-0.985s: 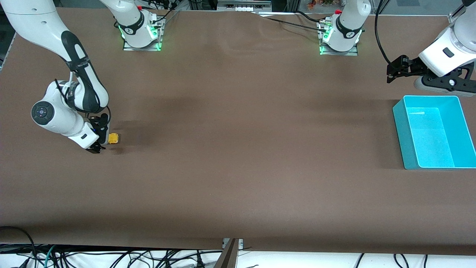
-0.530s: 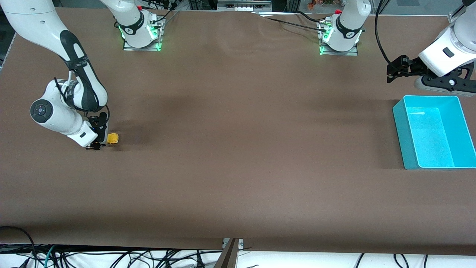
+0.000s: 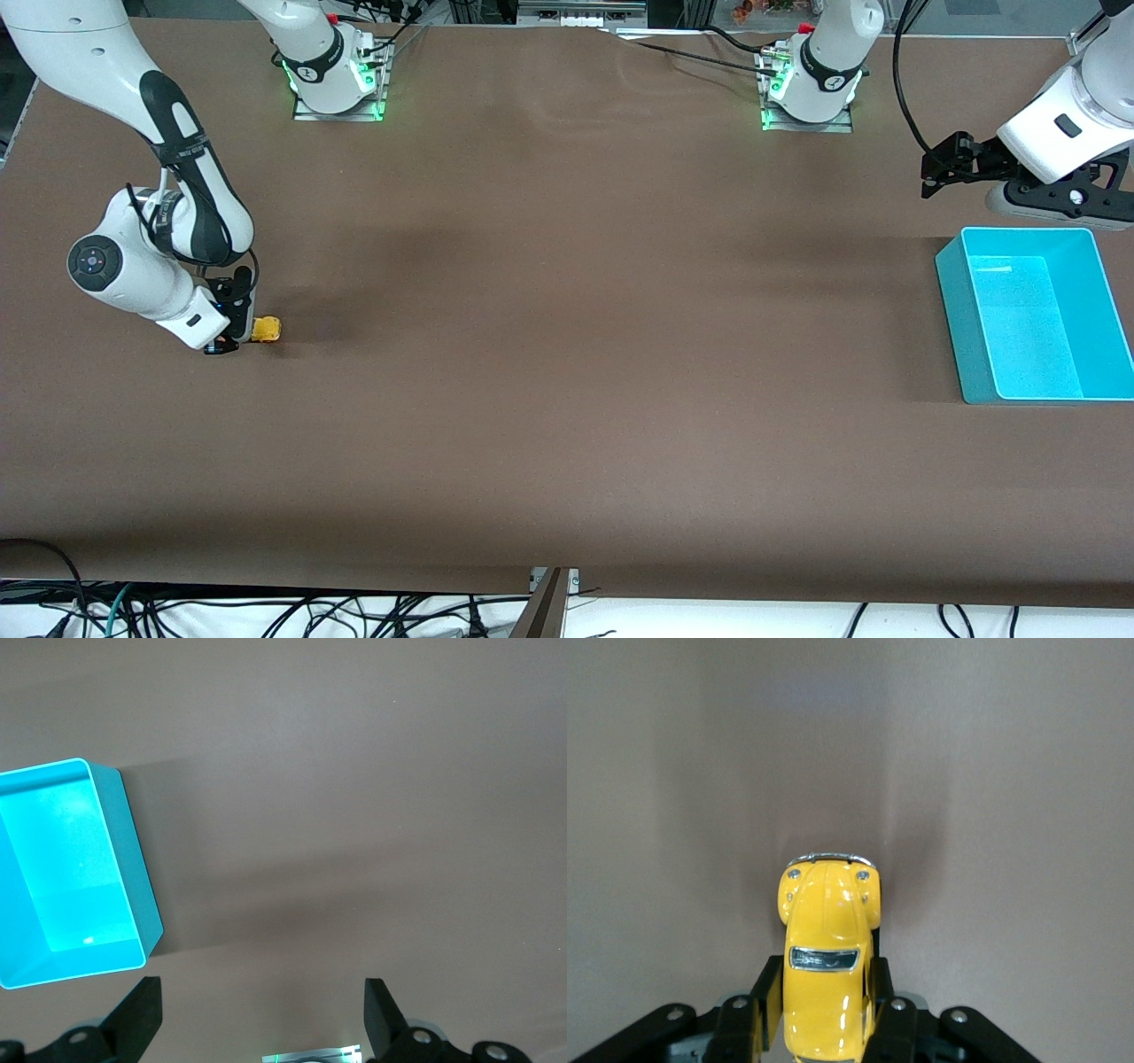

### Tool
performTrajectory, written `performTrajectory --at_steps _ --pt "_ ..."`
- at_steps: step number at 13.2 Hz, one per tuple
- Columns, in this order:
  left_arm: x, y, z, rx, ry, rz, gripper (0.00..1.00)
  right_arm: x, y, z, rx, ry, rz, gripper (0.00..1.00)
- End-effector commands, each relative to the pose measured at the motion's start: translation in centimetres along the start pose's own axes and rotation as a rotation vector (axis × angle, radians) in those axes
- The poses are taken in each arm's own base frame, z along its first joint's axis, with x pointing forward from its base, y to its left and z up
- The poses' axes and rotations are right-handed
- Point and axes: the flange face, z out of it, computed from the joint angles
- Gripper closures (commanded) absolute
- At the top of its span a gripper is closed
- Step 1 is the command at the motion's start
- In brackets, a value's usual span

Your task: Wind and store yellow beetle car

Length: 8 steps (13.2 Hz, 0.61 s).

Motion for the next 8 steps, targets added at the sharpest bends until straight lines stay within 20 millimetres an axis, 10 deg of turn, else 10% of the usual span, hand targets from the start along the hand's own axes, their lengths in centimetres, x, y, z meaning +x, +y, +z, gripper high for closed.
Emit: performTrajectory --at_steps 1,8 --pt "-0.2 0.1 -0.2 -0.005 0.000 0.018 0.00 -4.2 -1.6 1.3 0.012 0.010 0.015 0.64" --pt "-0.2 0.1 -0.2 -0.005 0.000 0.020 0.00 -14.9 -2.5 2.5 -0.032 0.001 0.004 0.62"
